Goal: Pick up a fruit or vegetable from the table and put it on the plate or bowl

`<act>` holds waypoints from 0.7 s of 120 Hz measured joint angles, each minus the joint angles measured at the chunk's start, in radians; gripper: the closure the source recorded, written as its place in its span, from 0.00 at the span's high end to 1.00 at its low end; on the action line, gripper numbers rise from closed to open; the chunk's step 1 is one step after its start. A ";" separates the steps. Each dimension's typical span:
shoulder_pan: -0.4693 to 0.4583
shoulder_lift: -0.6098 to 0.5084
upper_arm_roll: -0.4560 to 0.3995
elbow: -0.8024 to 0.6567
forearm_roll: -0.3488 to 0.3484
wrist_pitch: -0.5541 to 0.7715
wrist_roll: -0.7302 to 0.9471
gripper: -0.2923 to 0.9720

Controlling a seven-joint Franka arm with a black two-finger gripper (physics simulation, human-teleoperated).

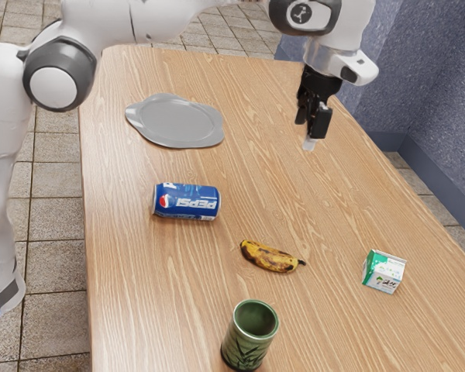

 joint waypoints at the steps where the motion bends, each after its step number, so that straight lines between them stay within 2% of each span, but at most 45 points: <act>1: -0.002 0.002 0.000 0.000 0.000 0.001 0.000 0.77; 24: -0.018 0.027 -0.015 -0.012 -0.013 0.028 0.004 0.77; 38: -0.028 -0.133 -0.030 -0.332 -0.026 0.131 -0.022 0.77; 54: -0.048 -0.222 -0.042 -0.554 -0.047 0.278 -0.008 0.77; 68: -0.061 -0.243 -0.048 -0.652 -0.070 0.379 0.027 0.77; 84: -0.091 -0.215 -0.041 -0.675 -0.081 0.460 0.070 0.77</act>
